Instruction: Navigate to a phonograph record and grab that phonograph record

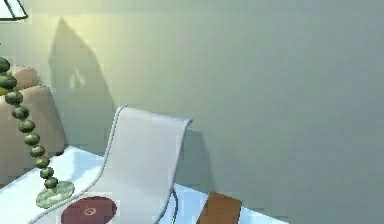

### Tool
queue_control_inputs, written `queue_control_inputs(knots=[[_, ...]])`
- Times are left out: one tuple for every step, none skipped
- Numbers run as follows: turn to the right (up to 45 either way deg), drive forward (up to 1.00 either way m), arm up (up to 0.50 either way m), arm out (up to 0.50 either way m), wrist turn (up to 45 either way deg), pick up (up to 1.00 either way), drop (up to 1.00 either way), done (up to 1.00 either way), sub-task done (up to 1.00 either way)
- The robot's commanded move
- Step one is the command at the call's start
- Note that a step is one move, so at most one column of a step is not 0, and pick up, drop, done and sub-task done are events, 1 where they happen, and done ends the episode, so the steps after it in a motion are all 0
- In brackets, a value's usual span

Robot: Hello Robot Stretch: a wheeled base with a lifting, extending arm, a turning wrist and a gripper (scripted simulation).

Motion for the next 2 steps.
queue_control_inputs(knots=[[-45.0, 0.00, 0.00, 0.00, 0.0, 0.00, 0.00, 0.00, 0.00], [-45.0, 0.00, 0.00, 0.00, 0.0, 0.00, 0.00, 0.00, 0.00]])
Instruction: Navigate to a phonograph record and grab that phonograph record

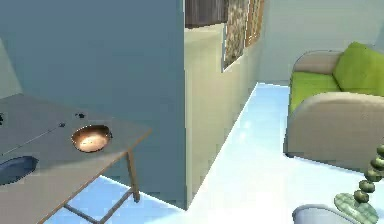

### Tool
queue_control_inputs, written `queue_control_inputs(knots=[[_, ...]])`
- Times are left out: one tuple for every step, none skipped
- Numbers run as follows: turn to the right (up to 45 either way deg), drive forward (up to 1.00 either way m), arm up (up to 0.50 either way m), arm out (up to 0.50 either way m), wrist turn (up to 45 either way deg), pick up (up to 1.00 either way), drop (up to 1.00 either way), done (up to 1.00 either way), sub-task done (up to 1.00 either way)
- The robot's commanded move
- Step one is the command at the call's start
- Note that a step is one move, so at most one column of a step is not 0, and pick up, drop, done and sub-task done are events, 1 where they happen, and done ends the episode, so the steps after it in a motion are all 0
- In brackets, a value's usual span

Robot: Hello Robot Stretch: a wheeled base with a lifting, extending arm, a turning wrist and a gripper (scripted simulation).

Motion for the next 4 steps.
queue_control_inputs(knots=[[-30.0, 0.00, 0.00, 0.00, 0.0, 0.00, 0.00, 0.00, 0.00], [45.0, 0.00, 0.00, 0.00, 0.0, 0.00, 0.00, 0.00, 0.00], [45.0, 0.00, 0.00, 0.00, 0.0, 0.00, 0.00, 0.00, 0.00], [3.0, 0.00, 0.00, 0.00, 0.0, 0.00, 0.00, 0.00, 0.00]])
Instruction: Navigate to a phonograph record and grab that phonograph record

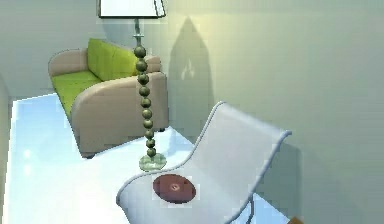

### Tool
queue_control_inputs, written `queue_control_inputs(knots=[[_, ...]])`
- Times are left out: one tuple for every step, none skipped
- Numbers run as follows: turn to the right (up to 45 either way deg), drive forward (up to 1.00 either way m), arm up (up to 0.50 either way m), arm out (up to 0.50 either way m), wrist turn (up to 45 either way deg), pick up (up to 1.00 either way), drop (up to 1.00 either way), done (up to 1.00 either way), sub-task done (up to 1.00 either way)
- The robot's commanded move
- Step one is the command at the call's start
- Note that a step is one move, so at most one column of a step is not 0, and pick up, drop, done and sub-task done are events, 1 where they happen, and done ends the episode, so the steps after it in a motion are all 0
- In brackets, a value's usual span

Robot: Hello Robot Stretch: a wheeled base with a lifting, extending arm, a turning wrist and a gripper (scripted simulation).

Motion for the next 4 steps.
queue_control_inputs(knots=[[0.0, 0.35, 0.00, 0.00, 0.0, 0.00, 0.00, 0.00, 0.00], [-45.0, 0.00, 0.00, 0.00, 0.0, 0.00, 0.00, 0.00, 0.00], [-45.0, 0.00, 0.00, 0.00, 0.0, 0.00, 0.00, 0.00, 0.00], [0.0, 0.00, 0.46, 0.00, 0.0, 0.00, 0.00, 0.00, 0.00]])
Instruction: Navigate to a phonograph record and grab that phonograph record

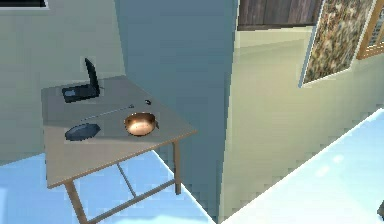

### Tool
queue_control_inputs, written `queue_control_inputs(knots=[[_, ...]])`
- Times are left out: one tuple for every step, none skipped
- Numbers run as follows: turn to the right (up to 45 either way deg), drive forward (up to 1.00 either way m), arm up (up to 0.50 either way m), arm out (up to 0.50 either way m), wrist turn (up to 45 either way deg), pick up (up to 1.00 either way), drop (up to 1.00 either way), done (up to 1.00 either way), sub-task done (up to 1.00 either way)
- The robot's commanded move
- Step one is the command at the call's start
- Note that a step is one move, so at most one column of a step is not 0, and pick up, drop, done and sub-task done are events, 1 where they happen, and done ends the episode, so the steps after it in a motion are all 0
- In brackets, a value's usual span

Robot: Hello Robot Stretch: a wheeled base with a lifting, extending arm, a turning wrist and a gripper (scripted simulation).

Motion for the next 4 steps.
queue_control_inputs(knots=[[0.0, 0.00, 0.00, 0.26, 0.0, 0.00, 0.00, 0.00, 0.00], [0.0, 0.00, 0.00, 0.00, 45.0, 0.00, 0.00, 0.00, 0.00], [0.0, 0.00, 0.00, 0.00, 45.0, 0.00, 0.00, 0.00, 0.00], [0.0, 0.00, 0.00, 0.00, 45.0, 0.00, 0.00, 0.00, 0.00]])
